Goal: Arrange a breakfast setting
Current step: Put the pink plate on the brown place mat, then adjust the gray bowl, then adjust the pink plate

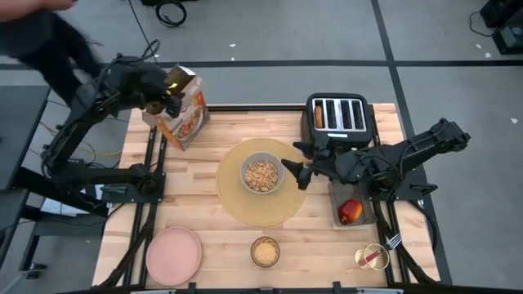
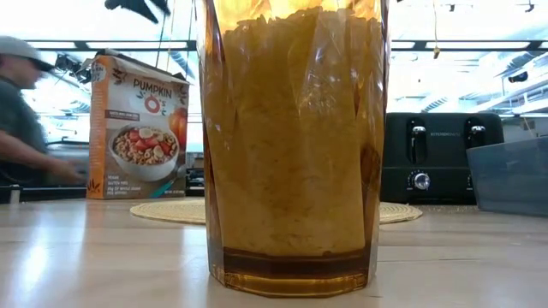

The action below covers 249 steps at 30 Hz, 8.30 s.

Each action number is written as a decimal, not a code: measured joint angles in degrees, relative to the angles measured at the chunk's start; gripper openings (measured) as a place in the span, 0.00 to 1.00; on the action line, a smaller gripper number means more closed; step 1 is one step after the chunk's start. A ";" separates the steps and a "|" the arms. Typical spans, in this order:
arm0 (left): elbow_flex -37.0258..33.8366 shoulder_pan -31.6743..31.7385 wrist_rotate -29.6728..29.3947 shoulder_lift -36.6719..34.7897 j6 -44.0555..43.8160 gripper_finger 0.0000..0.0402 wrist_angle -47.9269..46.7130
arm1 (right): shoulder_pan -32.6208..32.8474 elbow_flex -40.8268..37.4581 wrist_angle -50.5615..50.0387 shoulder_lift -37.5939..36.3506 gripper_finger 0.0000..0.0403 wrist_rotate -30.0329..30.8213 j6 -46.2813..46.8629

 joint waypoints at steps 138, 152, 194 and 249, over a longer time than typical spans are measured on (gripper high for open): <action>-13.79 -73.47 -4.09 48.25 -7.39 0.05 6.25 | 9.95 18.03 -41.24 -0.19 0.86 -13.58 -5.49; -13.82 -73.45 -4.27 47.92 -14.54 0.12 2.41 | -7.40 17.86 -48.18 13.13 0.86 -32.70 -29.07; -13.84 -84.23 -22.48 22.17 -61.29 0.12 -8.62 | -29.37 17.91 -47.14 39.25 0.86 -38.87 -78.99; -48.50 -65.63 -16.05 28.95 -54.80 0.36 46.78 | -50.51 8.77 -45.96 5.06 0.86 -31.15 -2.75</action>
